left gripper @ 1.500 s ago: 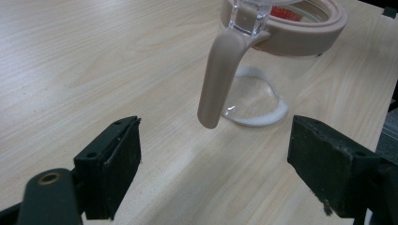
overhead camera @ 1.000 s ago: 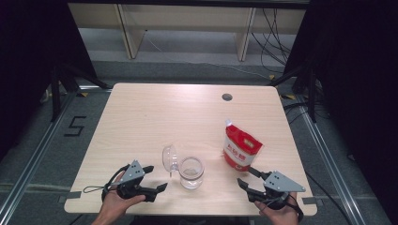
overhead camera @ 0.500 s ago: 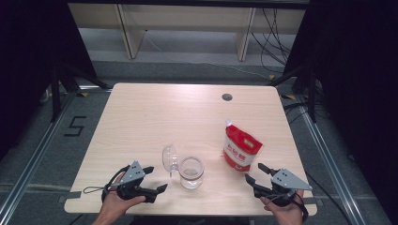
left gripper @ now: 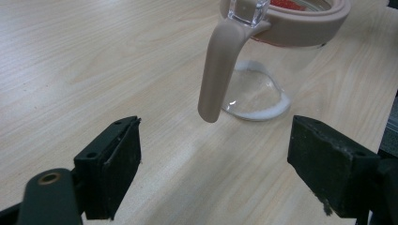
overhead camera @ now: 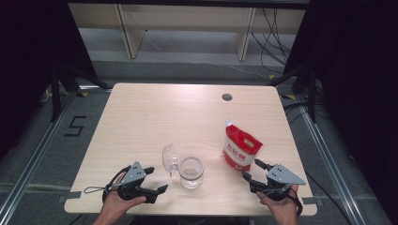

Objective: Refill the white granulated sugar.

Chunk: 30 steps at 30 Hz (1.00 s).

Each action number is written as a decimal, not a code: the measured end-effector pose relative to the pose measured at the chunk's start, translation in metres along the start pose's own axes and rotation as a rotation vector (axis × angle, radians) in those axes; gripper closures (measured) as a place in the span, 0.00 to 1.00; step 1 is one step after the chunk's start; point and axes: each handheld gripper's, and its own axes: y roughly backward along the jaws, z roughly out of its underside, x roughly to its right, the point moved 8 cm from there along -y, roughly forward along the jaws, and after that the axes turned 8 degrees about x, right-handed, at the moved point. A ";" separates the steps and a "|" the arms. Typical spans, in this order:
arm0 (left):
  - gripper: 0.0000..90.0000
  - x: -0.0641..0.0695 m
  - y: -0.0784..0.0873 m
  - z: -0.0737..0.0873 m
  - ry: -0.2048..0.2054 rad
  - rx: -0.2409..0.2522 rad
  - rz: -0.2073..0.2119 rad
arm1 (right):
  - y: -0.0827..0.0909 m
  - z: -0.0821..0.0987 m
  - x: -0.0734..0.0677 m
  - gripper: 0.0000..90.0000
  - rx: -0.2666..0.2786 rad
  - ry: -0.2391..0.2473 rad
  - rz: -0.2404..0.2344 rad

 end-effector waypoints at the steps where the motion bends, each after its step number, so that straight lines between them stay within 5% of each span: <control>1: 0.19 0.001 0.000 0.000 0.008 0.003 -0.003 | -0.001 0.000 0.002 0.38 0.000 0.019 0.010; 7: 0.19 0.002 -0.001 0.000 0.027 0.005 -0.007 | -0.009 0.002 0.007 0.40 -0.017 -0.019 0.016; 12: 0.19 0.002 -0.002 0.000 0.034 0.011 -0.001 | -0.016 0.000 0.014 0.39 0.001 0.024 0.009; 22: 0.19 0.002 -0.002 0.001 0.027 0.003 0.000 | -0.026 -0.001 0.017 0.39 0.003 0.007 0.006; 24: 0.19 0.002 -0.002 0.001 0.033 0.007 -0.001 | -0.029 -0.001 0.018 0.39 0.010 0.046 -0.004; 27: 0.19 0.002 -0.002 0.001 0.025 0.001 -0.001 | -0.032 0.000 0.014 0.39 0.000 0.014 -0.007; 30: 0.19 0.001 -0.002 0.002 0.023 -0.002 -0.004 | -0.039 -0.003 0.016 0.39 0.028 0.079 -0.022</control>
